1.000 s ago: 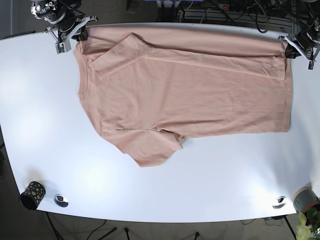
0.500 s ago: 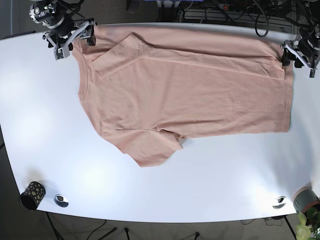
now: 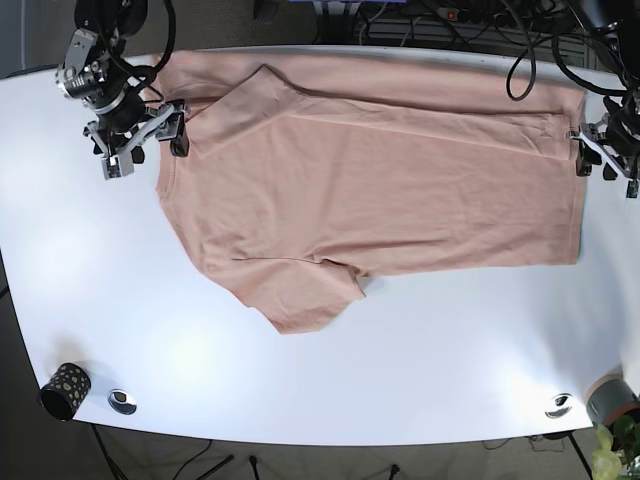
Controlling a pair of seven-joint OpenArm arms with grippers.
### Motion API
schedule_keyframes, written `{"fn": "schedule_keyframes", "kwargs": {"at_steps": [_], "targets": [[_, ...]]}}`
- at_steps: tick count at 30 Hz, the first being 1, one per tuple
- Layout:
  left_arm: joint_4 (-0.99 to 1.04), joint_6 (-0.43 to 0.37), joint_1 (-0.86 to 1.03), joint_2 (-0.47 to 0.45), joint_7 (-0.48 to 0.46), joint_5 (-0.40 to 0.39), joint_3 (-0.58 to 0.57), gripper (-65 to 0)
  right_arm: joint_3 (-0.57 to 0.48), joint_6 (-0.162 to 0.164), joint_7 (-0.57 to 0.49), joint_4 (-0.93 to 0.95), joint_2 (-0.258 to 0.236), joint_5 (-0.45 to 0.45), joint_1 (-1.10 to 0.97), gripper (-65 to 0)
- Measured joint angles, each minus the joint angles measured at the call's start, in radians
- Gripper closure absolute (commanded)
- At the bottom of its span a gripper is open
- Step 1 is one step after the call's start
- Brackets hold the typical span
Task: Fold the T-shirt properly
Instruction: 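Grasp the hem with both grippers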
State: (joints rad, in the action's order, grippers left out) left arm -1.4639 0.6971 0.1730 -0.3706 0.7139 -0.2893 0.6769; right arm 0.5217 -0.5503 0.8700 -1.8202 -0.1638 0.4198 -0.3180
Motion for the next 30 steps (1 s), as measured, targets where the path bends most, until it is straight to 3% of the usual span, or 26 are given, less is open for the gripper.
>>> {"fn": "schedule_keyframes", "kwargs": {"at_steps": [9, 13, 21, 30], "targets": [[0.005, 0.0, -0.12, 0.001, 0.001, 0.102, -0.041, -30.7, -0.047, 0.008, 0.032, 0.196, -0.049, -0.012, 0.215, -46.5], [0.053, 0.004, -0.175, 0.01, -0.003, 0.101, -0.092, -30.7, -0.087, 0.0, 0.04, 0.294, -0.069, 0.003, 0.312, -46.5], [0.167, 0.0, -0.238, 0.008, -0.002, 0.109, -0.086, -30.7, -0.166, 0.001, 0.031, 0.534, -0.133, -0.01, 0.521, -46.5], [0.182, 0.0, -0.265, 0.002, -0.004, 0.11, -0.081, -30.8, -0.294, 0.0, -0.106, 0.806, -0.161, -0.005, 0.691, -46.1]]}}
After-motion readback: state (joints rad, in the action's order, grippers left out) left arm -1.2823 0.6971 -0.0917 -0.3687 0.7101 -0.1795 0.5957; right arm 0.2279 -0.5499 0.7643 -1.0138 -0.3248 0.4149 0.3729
